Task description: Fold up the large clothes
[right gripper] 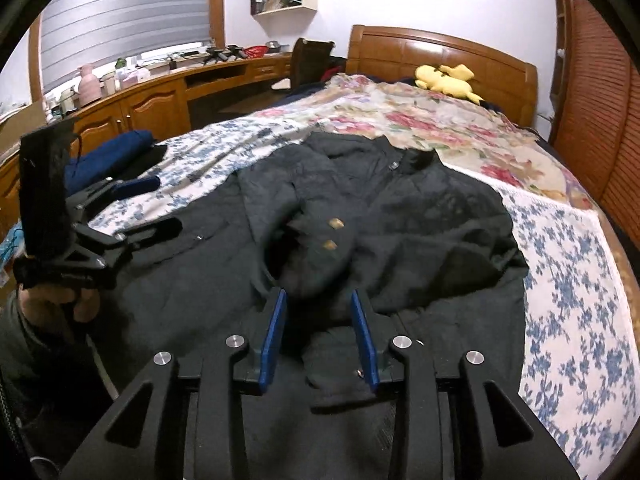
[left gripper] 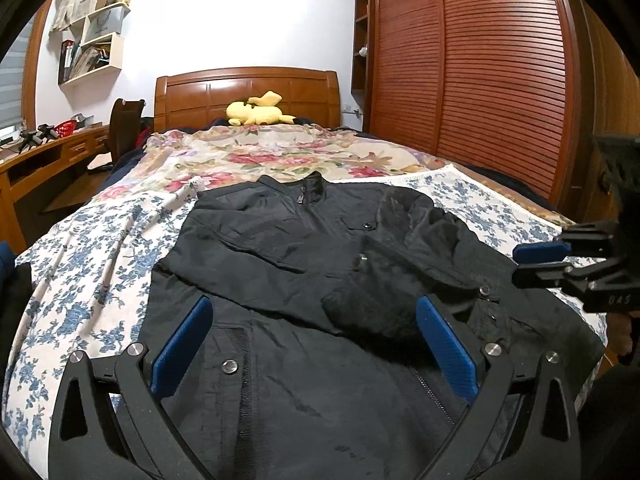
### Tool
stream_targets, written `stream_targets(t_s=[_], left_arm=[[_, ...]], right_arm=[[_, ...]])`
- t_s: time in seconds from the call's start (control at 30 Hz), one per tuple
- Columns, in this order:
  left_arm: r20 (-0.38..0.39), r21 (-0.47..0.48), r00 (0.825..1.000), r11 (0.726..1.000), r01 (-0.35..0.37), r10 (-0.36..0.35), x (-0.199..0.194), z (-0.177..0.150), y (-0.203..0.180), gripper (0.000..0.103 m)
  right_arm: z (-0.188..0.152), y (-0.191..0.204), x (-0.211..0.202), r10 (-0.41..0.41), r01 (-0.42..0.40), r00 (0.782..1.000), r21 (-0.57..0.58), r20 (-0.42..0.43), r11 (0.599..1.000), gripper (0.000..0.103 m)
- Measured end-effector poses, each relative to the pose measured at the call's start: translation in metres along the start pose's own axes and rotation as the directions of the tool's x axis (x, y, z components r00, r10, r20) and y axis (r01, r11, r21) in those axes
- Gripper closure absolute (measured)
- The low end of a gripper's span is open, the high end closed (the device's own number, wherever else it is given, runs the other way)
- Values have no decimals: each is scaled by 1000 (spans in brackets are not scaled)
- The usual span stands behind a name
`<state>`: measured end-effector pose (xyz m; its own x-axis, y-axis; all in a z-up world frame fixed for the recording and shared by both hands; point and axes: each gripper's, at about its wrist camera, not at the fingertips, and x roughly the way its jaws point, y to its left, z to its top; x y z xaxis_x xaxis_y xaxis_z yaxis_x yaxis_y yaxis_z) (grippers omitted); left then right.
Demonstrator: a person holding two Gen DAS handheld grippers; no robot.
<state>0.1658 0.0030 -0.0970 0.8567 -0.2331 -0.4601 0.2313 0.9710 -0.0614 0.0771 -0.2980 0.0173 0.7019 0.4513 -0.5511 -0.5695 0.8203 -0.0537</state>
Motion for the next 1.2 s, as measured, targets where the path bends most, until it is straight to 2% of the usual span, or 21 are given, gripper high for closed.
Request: stream_targets(t_s=[0.5, 0.7, 0.83, 0.97, 1.1, 1.13, 1.17, 1.2], left_arm=[[-73, 90, 997, 996, 18, -11, 24, -6, -43, 1], [-106, 114, 993, 992, 59, -47, 31, 8, -71, 7], [-146, 138, 987, 986, 89, -68, 42, 15, -92, 17], [-192, 175, 981, 982, 74, -39, 58, 17, -110, 20], [-238, 224, 971, 974, 21, 34, 74, 12, -117, 20], [-247, 232, 968, 973, 9, 50, 78, 11, -115, 28], [-259, 238, 964, 971, -1, 64, 80, 9, -113, 44], [-278, 233, 958, 973, -1, 68, 82, 8, -110, 53]], right_arm=[[-18, -27, 39, -82, 83, 996, 82, -19, 993, 68], [-20, -25, 30, -81, 81, 997, 83, -14, 993, 68], [-27, -38, 25, -88, 87, 996, 110, -1, 990, 68], [-33, -42, 17, -98, 97, 995, 119, 2, 988, 68], [-38, -43, 10, -101, 100, 995, 111, 4, 989, 68], [-39, -45, 9, -101, 99, 995, 110, 5, 989, 68], [-40, -45, 7, -100, 99, 995, 110, 5, 989, 68], [-41, -46, 6, -100, 99, 995, 111, 4, 989, 68]])
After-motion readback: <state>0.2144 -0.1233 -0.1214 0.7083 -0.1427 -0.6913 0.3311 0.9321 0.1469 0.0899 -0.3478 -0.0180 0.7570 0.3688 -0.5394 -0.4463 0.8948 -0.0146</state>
